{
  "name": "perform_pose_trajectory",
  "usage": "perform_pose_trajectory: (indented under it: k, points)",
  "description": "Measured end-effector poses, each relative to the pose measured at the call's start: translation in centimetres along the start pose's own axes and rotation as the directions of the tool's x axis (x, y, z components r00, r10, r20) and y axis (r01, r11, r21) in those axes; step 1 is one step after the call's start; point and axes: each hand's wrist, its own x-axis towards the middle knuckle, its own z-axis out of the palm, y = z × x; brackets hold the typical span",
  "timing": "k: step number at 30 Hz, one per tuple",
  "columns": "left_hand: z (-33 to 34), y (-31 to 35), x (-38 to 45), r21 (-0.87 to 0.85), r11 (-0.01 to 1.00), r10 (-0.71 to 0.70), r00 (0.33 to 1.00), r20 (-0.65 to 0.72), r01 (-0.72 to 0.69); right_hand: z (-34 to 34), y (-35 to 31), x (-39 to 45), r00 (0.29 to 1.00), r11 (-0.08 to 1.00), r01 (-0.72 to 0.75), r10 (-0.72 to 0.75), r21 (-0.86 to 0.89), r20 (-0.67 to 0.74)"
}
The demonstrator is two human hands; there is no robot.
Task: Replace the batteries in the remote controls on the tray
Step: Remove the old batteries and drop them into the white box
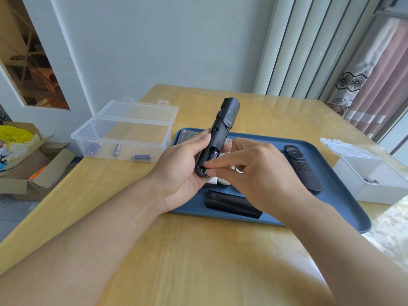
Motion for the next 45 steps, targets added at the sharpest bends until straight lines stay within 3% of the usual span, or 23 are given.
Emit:
perform_pose_trajectory:
  k: [7,13,19,33,45]
  points:
    - [0.1,-0.2,-0.1,-0.026,1.0,-0.016,1.0,0.027,0.017,-0.2,0.1,-0.1,0.998,0.995,0.059,-0.058,-0.075,0.007]
    - [0.1,-0.4,-0.2,0.041,0.999,-0.027,0.999,0.021,0.026,-0.3,0.4,-0.1,0.973,0.951,0.226,-0.231,-0.212,-0.001]
    - [0.3,-0.1,-0.2,-0.002,1.0,-0.025,1.0,-0.011,0.025,0.4,0.0,-0.3,0.943,0.912,0.231,-0.295,-0.339,-0.151]
    - [0.0,0.2,0.1,-0.074,0.995,-0.065,0.995,-0.077,0.059,1.2,-0.5,-0.4,0.89,0.893,0.304,-0.391,-0.333,-0.236]
    - [-0.4,0.2,0.1,-0.03,0.987,-0.155,0.988,0.027,0.156,0.2,1.6,0.4,0.918,0.909,0.389,-0.395,-0.152,-0.011]
